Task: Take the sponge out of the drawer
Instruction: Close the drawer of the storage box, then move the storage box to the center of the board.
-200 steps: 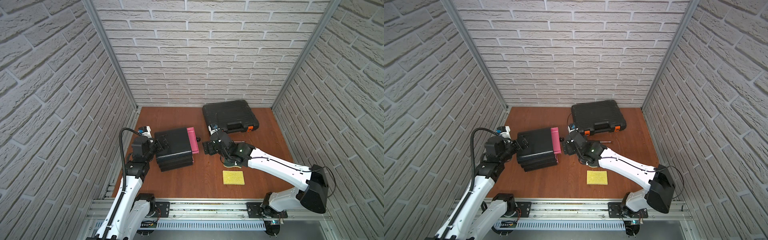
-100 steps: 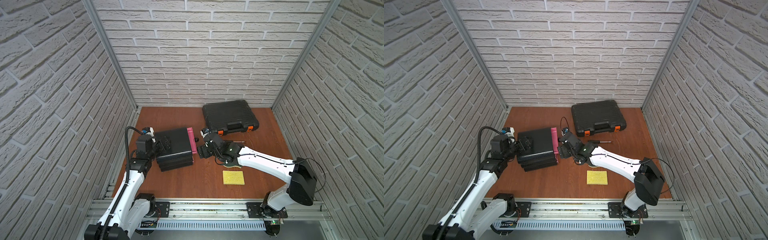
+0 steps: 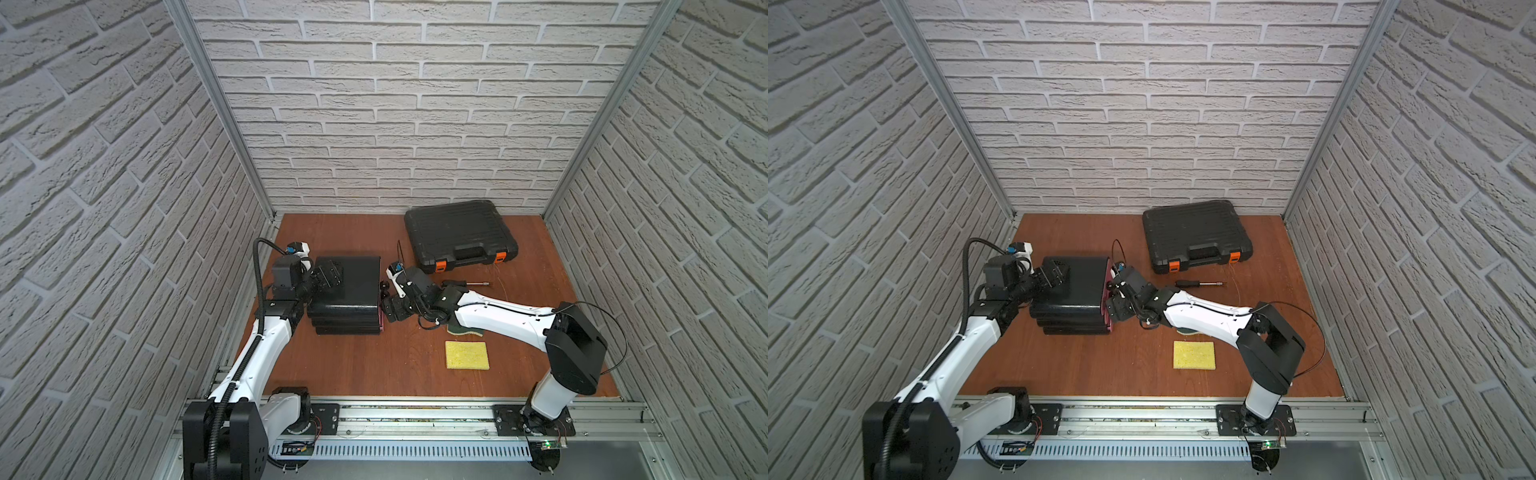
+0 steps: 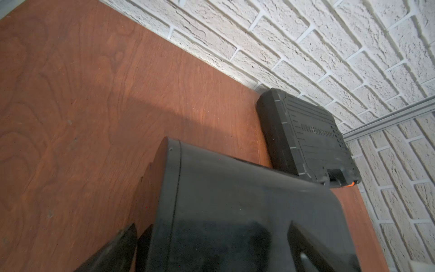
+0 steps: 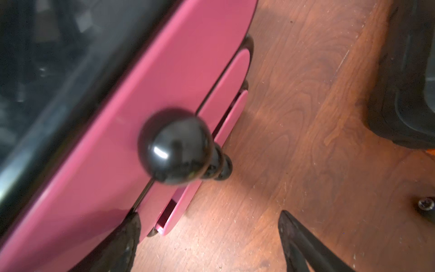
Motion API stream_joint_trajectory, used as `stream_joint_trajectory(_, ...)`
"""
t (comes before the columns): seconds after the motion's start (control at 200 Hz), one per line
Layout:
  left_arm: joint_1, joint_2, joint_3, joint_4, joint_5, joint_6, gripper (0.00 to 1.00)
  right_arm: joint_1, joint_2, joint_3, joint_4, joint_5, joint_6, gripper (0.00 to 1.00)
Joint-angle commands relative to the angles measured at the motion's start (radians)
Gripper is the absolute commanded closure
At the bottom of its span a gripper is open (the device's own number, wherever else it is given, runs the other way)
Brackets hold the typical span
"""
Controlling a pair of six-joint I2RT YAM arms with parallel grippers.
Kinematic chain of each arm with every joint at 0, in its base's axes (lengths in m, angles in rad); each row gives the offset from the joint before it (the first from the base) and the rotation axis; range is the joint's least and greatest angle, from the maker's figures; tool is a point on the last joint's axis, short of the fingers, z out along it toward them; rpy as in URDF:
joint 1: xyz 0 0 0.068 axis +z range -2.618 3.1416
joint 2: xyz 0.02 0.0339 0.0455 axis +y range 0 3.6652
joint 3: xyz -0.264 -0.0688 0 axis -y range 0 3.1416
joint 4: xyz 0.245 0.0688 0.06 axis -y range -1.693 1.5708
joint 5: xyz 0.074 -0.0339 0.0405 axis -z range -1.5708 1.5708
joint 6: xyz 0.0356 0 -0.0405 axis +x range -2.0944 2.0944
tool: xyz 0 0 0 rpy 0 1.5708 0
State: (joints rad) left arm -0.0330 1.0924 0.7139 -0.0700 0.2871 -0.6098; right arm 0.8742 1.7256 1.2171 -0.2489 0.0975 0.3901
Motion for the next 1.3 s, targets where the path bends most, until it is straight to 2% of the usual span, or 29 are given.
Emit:
stream_joint_trajectory(0.0, 0.000, 0.031, 0.047, 0.072, 0.095, 0.004, 0.02, 0.015, 0.045, 0.095, 0.125, -0.063, 0.003, 0.09)
stream_joint_trajectory(0.225, 0.008, 0.043, 0.051, 0.081, 0.089, 0.002, 0.02, 0.013, 0.114, 0.213, 0.089, -0.043, -0.020, 0.09)
stream_joint_trajectory(0.395, 0.016, 0.043, 0.042, 0.088, 0.089, 0.001, 0.02, 0.012, 0.151, 0.306, 0.025, 0.016, -0.071, 0.09)
stream_joint_trajectory(0.5, 0.025, 0.051, 0.046, 0.089, 0.090, 0.002, 0.02, 0.009, 0.177, 0.356, 0.000, 0.000, -0.090, 0.09)
stream_joint_trajectory(0.885, 0.041, 0.044, 0.056, 0.077, 0.074, -0.010, 0.02, -0.010, 0.220, 0.435, -0.008, 0.005, -0.114, 0.08)
stream_joint_trajectory(1.09, 0.046, -0.037, 0.043, 0.048, -0.022, -0.012, 0.02, -0.014, 0.150, 0.343, 0.027, -0.048, -0.150, 0.08)
stream_joint_trajectory(1.295, 0.047, -0.155, 0.131, -0.093, -0.173, 0.023, 0.02, -0.027, 0.003, 0.189, 0.061, -0.072, -0.148, 0.08)
